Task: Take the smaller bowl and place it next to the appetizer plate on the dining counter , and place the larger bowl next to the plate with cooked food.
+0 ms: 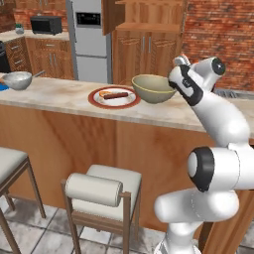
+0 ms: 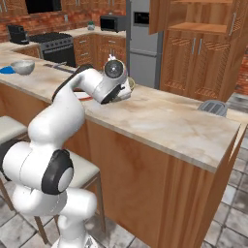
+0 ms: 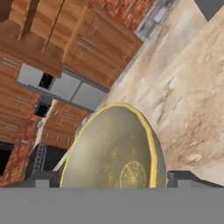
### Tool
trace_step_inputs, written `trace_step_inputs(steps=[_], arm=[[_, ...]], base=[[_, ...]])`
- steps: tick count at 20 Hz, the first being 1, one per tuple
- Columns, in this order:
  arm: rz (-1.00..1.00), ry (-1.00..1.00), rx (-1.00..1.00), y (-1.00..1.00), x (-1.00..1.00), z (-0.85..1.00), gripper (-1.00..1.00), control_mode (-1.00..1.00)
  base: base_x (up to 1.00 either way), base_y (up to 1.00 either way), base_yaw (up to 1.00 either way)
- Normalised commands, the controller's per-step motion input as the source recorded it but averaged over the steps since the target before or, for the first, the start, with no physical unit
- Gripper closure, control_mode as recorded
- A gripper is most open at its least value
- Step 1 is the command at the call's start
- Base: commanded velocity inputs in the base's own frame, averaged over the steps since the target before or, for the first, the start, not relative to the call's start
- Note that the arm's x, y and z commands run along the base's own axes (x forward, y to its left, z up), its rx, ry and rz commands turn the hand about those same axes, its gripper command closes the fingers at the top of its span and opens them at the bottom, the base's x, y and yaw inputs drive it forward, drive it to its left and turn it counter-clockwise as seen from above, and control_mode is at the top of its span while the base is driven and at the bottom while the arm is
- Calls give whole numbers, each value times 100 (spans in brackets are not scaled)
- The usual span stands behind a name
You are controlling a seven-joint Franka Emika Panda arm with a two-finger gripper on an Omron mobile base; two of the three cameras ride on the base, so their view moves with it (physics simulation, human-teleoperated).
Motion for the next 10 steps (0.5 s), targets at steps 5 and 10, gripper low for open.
trace_step_inputs(steps=[5, 10], arm=[[24, 16, 5, -24, -59, 100, -100, -100], [21, 46, -9, 19, -100, 59, -100, -100]], base=[[0, 0, 0], [0, 0, 0]])
